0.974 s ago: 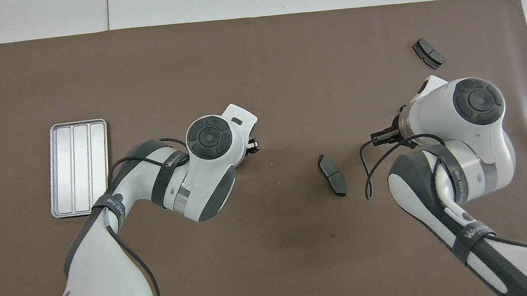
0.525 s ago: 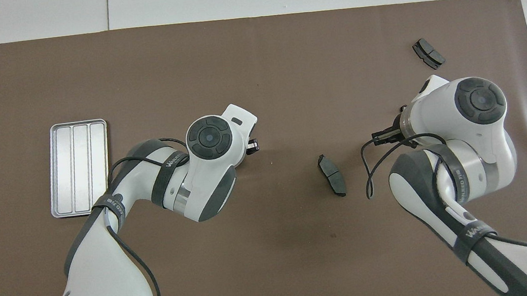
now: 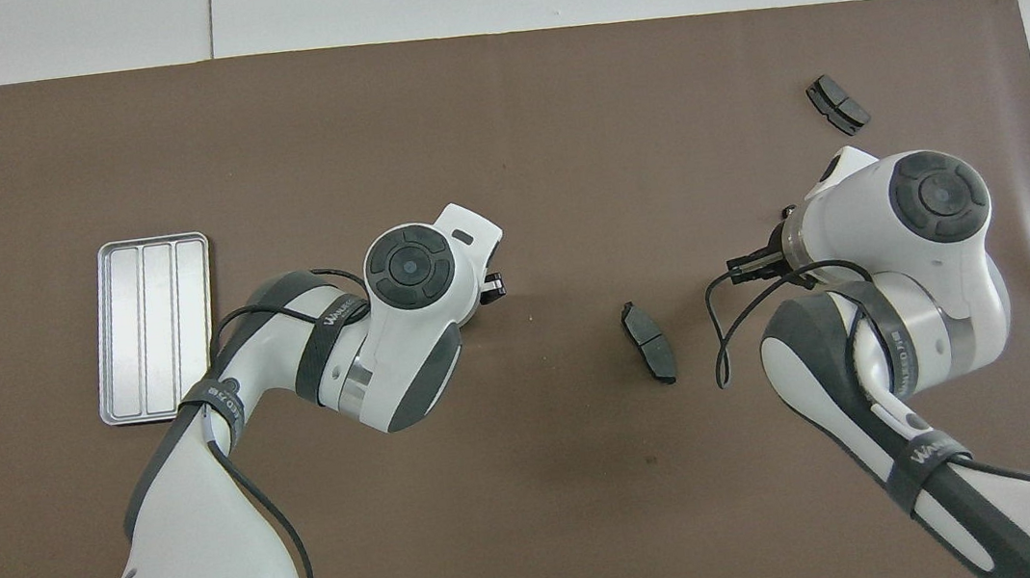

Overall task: Pick bearing gear from pile to tray
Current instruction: 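Grasp the centre gear with the left gripper while the right gripper grasps another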

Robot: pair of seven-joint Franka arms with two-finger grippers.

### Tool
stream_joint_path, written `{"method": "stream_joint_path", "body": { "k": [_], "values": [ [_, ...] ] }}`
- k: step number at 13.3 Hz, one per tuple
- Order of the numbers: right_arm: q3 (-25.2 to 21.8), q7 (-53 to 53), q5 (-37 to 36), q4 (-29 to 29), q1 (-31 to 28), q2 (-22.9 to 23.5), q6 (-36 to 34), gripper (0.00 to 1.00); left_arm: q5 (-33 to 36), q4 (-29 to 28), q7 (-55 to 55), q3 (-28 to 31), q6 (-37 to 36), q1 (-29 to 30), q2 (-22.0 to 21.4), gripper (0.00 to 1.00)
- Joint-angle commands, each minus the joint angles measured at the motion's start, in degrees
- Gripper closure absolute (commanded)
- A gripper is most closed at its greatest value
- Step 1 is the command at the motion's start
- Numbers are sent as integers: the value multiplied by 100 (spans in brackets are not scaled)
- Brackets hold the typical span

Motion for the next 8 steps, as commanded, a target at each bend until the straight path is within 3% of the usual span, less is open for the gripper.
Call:
{"method": "stream_joint_path", "body": {
  "k": [1, 5, 8],
  "values": [
    [53, -15, 201, 37, -61, -4, -58, 100, 65, 197, -70, 103, -463, -86, -28, 98],
    [62, 439, 465, 291, 263, 66, -85, 100, 65, 653, -17, 147, -885, 98, 51, 98],
    [62, 1186, 474, 589, 694, 207, -15, 100, 109, 690, 473, 138, -1000, 659, -37, 98]
  ]
}}
